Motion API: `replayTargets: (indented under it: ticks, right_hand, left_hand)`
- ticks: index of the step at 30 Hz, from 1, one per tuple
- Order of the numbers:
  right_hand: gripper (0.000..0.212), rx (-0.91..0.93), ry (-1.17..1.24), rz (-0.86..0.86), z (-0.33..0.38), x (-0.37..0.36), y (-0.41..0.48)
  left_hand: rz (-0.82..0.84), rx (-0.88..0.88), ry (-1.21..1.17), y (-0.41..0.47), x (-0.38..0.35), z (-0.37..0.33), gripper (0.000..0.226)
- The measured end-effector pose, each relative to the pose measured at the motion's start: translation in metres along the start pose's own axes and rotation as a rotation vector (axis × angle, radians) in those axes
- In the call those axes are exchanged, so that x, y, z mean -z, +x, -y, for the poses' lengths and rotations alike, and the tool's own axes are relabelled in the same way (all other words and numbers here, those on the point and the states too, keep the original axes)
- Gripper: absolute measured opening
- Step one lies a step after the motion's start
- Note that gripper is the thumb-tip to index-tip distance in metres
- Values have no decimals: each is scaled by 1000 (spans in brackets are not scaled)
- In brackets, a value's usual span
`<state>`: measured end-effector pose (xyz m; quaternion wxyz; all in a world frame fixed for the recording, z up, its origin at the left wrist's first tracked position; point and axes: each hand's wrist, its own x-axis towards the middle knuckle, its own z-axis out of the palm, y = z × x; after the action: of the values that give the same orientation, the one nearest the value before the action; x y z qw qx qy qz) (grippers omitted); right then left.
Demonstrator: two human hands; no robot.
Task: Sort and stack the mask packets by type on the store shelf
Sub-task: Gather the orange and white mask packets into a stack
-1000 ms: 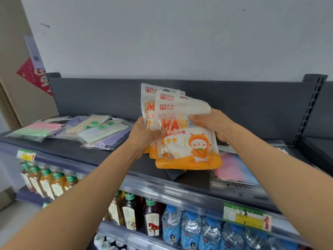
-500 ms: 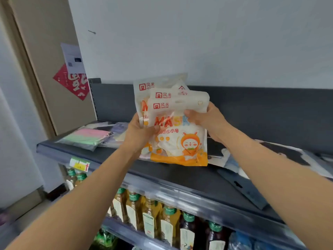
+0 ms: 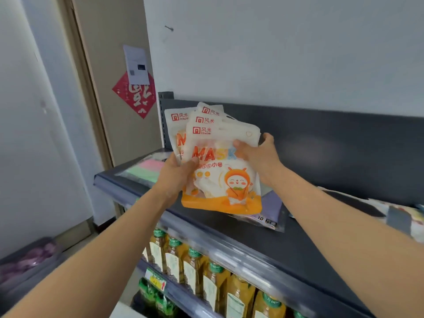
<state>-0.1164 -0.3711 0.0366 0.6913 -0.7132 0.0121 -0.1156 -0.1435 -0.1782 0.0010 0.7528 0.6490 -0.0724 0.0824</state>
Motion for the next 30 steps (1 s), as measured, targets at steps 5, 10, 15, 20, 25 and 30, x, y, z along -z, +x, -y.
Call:
replayTargets:
  ticks: [5, 10, 15, 20, 25, 30]
  right_hand:
    - [50, 41, 15, 124, -4, -32, 21]
    - [17, 41, 71, 293, -1, -60, 41]
    - [43, -10, 61, 451, 4, -92, 52]
    - [30, -123, 73, 572, 3, -120, 63]
    - [30, -149, 86, 511, 3, -184, 71]
    - [32, -190, -2, 465, -12, -261, 87]
  left_hand:
    - [-1, 21, 140, 8, 17, -6, 31]
    - [-140, -26, 152, 24, 42, -15, 30]
    - [-187, -51, 136, 46, 70, -25, 37]
    - [-161, -17, 102, 76, 108, -27, 50]
    - [-129, 56, 72, 110, 171, -29, 50]
    - [-95, 156, 140, 141, 242, -25, 40]
